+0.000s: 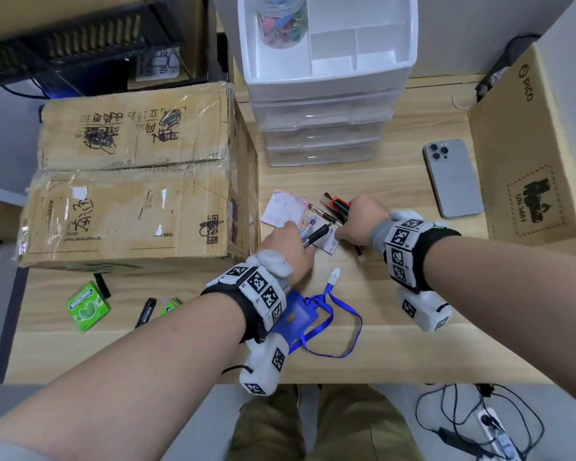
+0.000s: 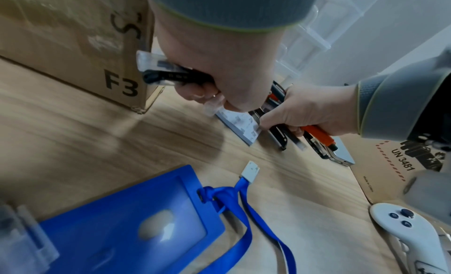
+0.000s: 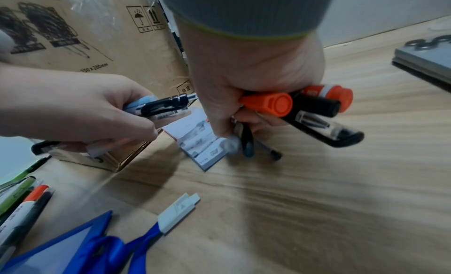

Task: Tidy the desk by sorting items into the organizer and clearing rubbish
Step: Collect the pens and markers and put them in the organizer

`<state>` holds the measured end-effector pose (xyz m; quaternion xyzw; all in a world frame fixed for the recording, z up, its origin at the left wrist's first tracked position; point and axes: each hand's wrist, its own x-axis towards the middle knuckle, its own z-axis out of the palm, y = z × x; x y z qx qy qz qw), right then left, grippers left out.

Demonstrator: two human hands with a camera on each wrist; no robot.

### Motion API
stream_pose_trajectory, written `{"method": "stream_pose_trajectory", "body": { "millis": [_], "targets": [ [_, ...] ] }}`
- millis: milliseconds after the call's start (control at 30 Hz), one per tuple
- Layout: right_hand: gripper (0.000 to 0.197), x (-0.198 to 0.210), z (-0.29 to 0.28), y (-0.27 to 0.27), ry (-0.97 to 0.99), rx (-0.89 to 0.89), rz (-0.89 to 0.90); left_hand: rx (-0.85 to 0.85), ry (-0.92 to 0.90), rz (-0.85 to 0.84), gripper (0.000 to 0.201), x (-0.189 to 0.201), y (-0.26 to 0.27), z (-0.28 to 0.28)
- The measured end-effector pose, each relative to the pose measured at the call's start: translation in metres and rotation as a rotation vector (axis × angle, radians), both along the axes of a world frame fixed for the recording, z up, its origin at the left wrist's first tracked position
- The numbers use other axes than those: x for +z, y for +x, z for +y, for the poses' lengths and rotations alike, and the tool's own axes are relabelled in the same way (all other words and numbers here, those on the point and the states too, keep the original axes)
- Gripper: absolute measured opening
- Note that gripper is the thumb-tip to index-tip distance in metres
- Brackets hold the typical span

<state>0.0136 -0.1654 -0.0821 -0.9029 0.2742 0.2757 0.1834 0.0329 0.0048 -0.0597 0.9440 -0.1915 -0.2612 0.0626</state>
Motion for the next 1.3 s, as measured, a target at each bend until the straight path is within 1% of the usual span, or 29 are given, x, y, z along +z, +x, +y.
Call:
{"method": "stream_pose_trajectory", "body": {
  "millis": [133, 300, 400, 500, 600, 700, 767, 867, 933, 1000, 1100, 1200, 1300],
  "targets": [
    [0.023, -0.001, 0.001, -0.012, 0.044, -0.106, -0.068, -0.012, -0.038, 0.031, 0.037, 0.005, -0.007, 0.005],
    [0.021, 0.003, 0.002, -0.03, 0.131, -0.175, -0.121, 0.008, -0.107, 0.035, 0.033, 0.005, -0.014, 0.013],
    [0.022, 0.01, 0.0, -0.038, 0.209, -0.244, -0.143, -0.026, -0.124, 0.038, 0.029, 0.009, -0.02, 0.014],
    [0.026, 0.021, -0.001, -0.043, 0.361, -0.35, -0.181, -0.049, -0.141, 0.03, 0.027, 0.015, -0.024, 0.012],
    [0.021, 0.038, 0.0, -0.052, 0.527, -0.442, -0.202, -0.038, -0.203, 0.023, 0.027, 0.03, -0.025, 0.006],
    [0.02, 0.042, 0.005, -0.055, 0.705, -0.567, -0.162, 0.022, -0.247, 0.04, 0.024, 0.039, -0.021, -0.003],
    [0.016, 0.049, 0.009, -0.055, 0.796, -0.629, -0.192, 0.093, -0.306, 0.078, 0.021, 0.047, -0.018, -0.01],
    [0.012, 0.066, 0.017, -0.052, 0.956, -0.7, -0.235, 0.215, -0.457, 0.162, 0.015, 0.065, -0.013, -0.019],
    [0.012, 0.074, 0.02, -0.05, 1.038, -0.699, -0.229, 0.303, -0.544, 0.227, 0.012, 0.081, -0.01, -0.023],
    [0.015, 0.076, 0.021, -0.045, 1.07, -0.704, -0.202, 0.413, -0.606, 0.28, 0.012, 0.087, -0.006, -0.026],
    [0.013, 0.087, 0.017, -0.039, 1.114, -0.698, -0.2, 0.564, -0.715, 0.362, 0.012, 0.096, -0.001, -0.034],
    [0.013, 0.098, 0.014, -0.036, 1.131, -0.69, -0.219, 0.59, -0.71, 0.327, 0.018, 0.104, 0.004, -0.036],
    [0.009, 0.106, 0.016, -0.033, 1.153, -0.715, -0.268, 0.595, -0.714, 0.325, 0.015, 0.108, 0.009, -0.036]
  ]
}}
